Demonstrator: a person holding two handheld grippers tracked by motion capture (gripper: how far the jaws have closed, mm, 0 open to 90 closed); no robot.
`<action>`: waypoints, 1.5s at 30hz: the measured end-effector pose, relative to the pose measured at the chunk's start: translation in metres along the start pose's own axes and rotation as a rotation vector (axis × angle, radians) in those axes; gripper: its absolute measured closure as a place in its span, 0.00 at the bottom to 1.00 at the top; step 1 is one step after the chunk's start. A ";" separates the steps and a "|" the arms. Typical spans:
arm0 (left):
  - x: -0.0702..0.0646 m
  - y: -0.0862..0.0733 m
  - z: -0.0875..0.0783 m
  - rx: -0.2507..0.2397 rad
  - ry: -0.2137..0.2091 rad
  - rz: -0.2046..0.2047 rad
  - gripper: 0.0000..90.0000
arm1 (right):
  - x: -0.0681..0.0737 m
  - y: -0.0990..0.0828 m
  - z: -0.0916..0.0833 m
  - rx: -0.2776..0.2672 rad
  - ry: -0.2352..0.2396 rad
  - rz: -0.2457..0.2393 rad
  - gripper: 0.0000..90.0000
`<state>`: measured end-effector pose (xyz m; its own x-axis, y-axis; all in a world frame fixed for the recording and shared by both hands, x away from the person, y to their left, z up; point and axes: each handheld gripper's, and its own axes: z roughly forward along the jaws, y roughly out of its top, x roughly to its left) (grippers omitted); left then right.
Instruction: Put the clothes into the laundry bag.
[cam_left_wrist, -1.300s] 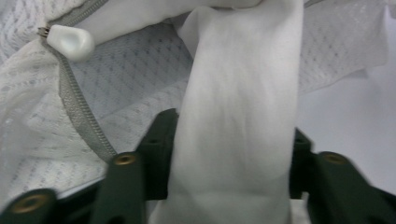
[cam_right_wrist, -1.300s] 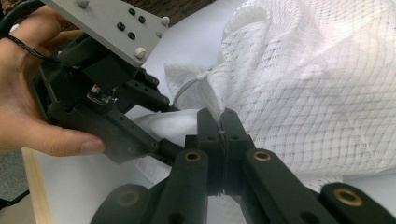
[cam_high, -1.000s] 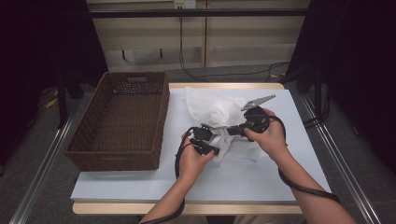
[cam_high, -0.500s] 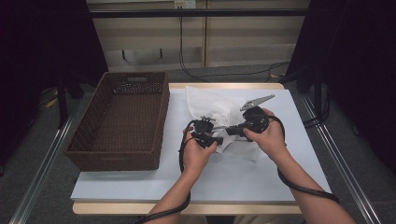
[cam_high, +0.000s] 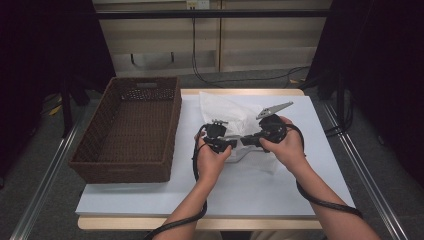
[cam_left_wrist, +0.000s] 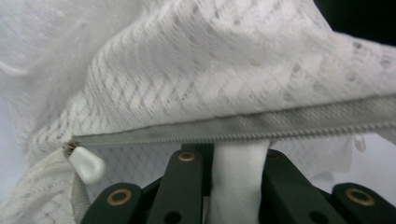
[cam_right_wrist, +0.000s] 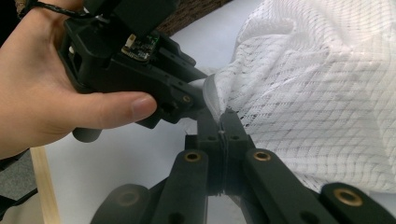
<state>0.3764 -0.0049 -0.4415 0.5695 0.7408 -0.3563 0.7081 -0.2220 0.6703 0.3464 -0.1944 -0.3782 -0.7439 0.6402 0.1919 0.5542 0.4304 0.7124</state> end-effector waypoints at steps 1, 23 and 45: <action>0.000 0.000 0.000 -0.002 0.005 -0.002 0.95 | 0.000 0.000 0.000 -0.001 0.000 -0.001 1.00; 0.009 0.010 0.000 -0.059 0.068 0.029 0.88 | 0.007 0.003 0.010 0.020 0.010 -0.014 1.00; 0.013 -0.006 -0.008 0.125 -0.001 0.068 0.33 | 0.000 -0.004 0.009 0.031 -0.002 0.000 1.00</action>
<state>0.3763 0.0111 -0.4446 0.6186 0.7204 -0.3136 0.7141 -0.3490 0.6068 0.3477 -0.1906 -0.3876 -0.7432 0.6412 0.1910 0.5656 0.4497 0.6912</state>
